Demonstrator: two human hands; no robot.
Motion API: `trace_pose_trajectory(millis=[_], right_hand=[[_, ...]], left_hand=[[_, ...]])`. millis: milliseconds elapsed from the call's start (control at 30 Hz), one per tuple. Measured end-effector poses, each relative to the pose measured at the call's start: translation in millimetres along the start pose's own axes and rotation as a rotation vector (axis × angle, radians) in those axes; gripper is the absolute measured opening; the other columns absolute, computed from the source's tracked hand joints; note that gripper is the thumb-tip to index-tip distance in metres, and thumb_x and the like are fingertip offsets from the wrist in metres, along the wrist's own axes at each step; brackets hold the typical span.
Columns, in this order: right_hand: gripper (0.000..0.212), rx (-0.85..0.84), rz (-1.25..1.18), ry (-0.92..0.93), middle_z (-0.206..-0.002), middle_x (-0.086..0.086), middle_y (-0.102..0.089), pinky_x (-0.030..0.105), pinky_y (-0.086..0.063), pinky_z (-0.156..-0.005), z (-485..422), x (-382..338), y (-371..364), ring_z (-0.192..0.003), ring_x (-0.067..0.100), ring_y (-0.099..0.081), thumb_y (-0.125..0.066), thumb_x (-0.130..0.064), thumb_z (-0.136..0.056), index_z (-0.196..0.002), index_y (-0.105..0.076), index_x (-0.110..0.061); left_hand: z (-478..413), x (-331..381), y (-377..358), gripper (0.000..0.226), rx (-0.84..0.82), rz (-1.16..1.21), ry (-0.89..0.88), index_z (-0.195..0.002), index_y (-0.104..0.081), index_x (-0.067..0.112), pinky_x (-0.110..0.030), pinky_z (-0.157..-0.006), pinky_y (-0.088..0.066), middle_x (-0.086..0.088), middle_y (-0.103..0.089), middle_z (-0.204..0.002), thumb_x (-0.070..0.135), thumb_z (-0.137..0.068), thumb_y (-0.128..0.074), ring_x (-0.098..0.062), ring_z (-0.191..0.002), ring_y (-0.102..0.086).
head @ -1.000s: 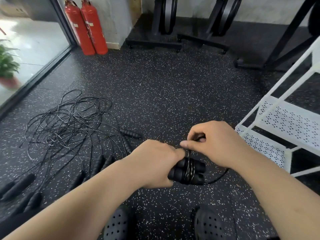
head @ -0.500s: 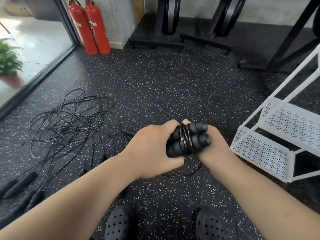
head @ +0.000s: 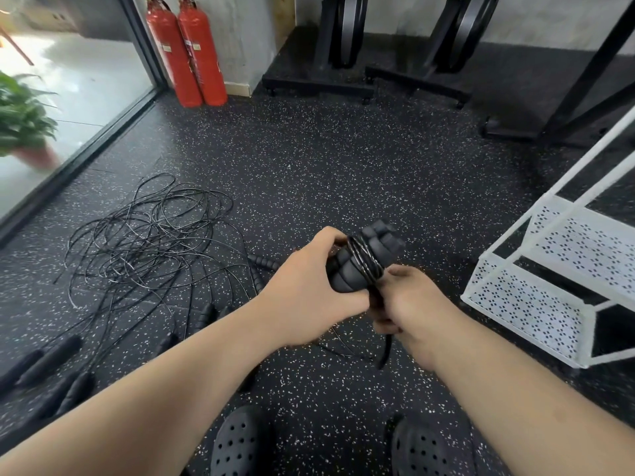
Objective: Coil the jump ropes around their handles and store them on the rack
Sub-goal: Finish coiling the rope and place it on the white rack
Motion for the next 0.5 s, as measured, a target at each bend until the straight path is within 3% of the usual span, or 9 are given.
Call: trace_pose_trajectory(millis=[133, 300, 400, 500], right_hand=[[0.041, -0.001, 0.032, 0.009, -0.056, -0.005, -0.043, 0.022, -0.029, -0.04, -3, 3, 1, -0.051, 0.012, -0.032, -0.051, -0.017, -0.107, -0.067, -0.054, -0.023], [0.037, -0.035, 0.14, 0.126, -0.058, -0.004, -0.049, 0.028, -0.029, -0.048, -6, 4, -2, -0.046, 0.011, -0.035, -0.049, -0.028, -0.112, -0.078, -0.06, -0.02], [0.027, 0.015, 0.666, 0.391, -0.067, -0.008, -0.063, 0.033, -0.036, -0.054, -1, -7, 0, -0.052, 0.01, -0.051, -0.053, -0.037, -0.11, -0.09, -0.065, -0.025], [0.015, 0.043, 1.12, 0.541, -0.092, -0.008, -0.071, 0.034, -0.05, -0.064, 15, -11, -3, -0.073, 0.01, -0.065, -0.052, -0.04, -0.109, -0.114, -0.065, -0.035]], left_hand=[[-1, -3, -2, 0.039, 0.012, -0.025, -0.012, -0.102, -0.057, 0.038, -0.022, -0.051, -0.045, 0.012, -0.071, -0.082, 0.025, -0.076, -0.082, -0.002, -0.054, -0.054], [-9, -13, 6, 0.037, 0.139, -0.149, 0.067, -0.095, -0.051, 0.034, -0.027, -0.055, -0.047, 0.013, -0.069, -0.077, 0.035, -0.073, -0.082, -0.002, -0.058, -0.055], [-15, -25, 16, 0.05, 0.15, -0.315, 0.201, -0.107, -0.048, 0.034, -0.032, -0.067, -0.051, 0.013, -0.068, -0.085, 0.05, -0.075, -0.082, -0.009, -0.077, -0.065], [-16, -33, 17, 0.056, 0.117, -0.522, 0.298, -0.114, -0.044, 0.027, -0.04, -0.079, -0.056, 0.008, -0.064, -0.093, 0.05, -0.076, -0.079, -0.021, -0.085, -0.066]])
Point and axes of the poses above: each hand's wrist, its own z-axis away from the middle knuckle, its own y-axis out of the back of the hand, x = y × z, the point moved 5 cm from there along -z, towards the middle knuckle
